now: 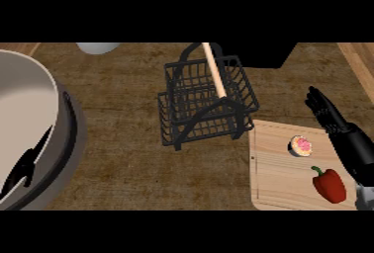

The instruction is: Pick the bell pepper from the cutting board and place it in the tiered basket

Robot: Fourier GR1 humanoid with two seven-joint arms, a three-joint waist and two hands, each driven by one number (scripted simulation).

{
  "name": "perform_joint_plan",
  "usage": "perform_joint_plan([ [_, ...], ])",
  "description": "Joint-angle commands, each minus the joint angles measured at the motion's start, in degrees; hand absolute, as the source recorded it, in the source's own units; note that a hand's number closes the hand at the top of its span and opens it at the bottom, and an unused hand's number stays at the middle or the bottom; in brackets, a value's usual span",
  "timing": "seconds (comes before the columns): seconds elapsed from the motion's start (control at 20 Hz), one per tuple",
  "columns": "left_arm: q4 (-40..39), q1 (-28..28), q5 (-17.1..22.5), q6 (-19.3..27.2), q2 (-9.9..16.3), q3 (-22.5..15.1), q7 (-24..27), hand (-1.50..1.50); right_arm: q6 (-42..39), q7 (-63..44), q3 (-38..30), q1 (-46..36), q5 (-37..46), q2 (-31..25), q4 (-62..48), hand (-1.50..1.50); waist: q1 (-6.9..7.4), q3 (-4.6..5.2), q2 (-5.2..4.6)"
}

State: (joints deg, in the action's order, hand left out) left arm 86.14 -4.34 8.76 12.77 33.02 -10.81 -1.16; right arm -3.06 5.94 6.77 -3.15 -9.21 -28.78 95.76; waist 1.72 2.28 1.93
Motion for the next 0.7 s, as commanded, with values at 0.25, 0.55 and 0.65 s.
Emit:
perform_joint_plan([
  [0.25,1.22,7.91,4.09,-5.22,-10.96,-3.09,5.17,0.0,5.19,-7.69,1.51,-5.16,-1.47,8.52,-7.17,-1.5,-2.73,-2.12,-2.73],
  [0.55,-0.4,7.89,4.85,-8.52,-15.66,-5.04,5.17,0.0,7.7,5.99,0.3,-2.29,1.29,13.17,-12.89,-1.5,-2.36,-2.33,-2.21],
  [0.65,-2.59,6.93,4.56,-10.26,-15.09,-3.24,7.04,0.0,9.76,5.45,1.02,-1.79,5.8,10.96,-9.04,-1.5,-2.39,-2.25,-2.01],
])
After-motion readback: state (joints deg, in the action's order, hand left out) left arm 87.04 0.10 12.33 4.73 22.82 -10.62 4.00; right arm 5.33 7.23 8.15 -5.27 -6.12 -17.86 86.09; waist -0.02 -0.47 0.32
